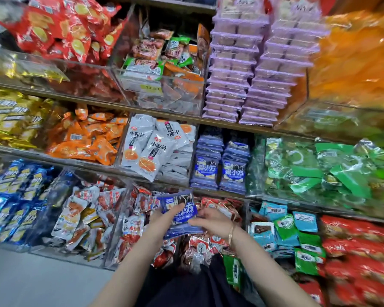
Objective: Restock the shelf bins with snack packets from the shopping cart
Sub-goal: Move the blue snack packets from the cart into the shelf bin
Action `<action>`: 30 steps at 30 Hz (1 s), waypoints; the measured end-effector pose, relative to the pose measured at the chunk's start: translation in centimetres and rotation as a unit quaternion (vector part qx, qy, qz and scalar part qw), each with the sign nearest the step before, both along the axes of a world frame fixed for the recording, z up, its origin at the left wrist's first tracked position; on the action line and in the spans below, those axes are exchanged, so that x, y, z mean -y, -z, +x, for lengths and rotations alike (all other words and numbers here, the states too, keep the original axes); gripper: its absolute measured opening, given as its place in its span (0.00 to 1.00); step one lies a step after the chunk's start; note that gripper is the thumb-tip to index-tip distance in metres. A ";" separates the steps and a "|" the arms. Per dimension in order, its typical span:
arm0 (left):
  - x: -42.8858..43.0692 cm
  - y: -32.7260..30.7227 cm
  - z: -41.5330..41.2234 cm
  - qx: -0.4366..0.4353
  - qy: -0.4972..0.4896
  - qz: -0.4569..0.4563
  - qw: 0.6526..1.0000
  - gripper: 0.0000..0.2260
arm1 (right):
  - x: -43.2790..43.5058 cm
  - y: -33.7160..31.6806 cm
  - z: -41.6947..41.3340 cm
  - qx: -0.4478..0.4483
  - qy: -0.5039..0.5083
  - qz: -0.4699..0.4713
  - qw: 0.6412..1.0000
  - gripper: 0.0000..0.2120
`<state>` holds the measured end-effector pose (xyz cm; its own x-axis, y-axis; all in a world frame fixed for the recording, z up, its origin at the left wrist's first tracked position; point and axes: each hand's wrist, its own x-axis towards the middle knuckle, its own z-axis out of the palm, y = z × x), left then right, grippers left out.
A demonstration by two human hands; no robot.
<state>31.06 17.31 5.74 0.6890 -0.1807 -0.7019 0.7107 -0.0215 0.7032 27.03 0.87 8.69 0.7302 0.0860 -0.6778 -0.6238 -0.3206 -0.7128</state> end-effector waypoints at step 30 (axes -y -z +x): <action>-2.6 2.4 3.9 -0.082 -0.082 -0.015 0.993 0.24 | 10.1 0.9 12.3 0.052 0.678 0.237 0.694 0.22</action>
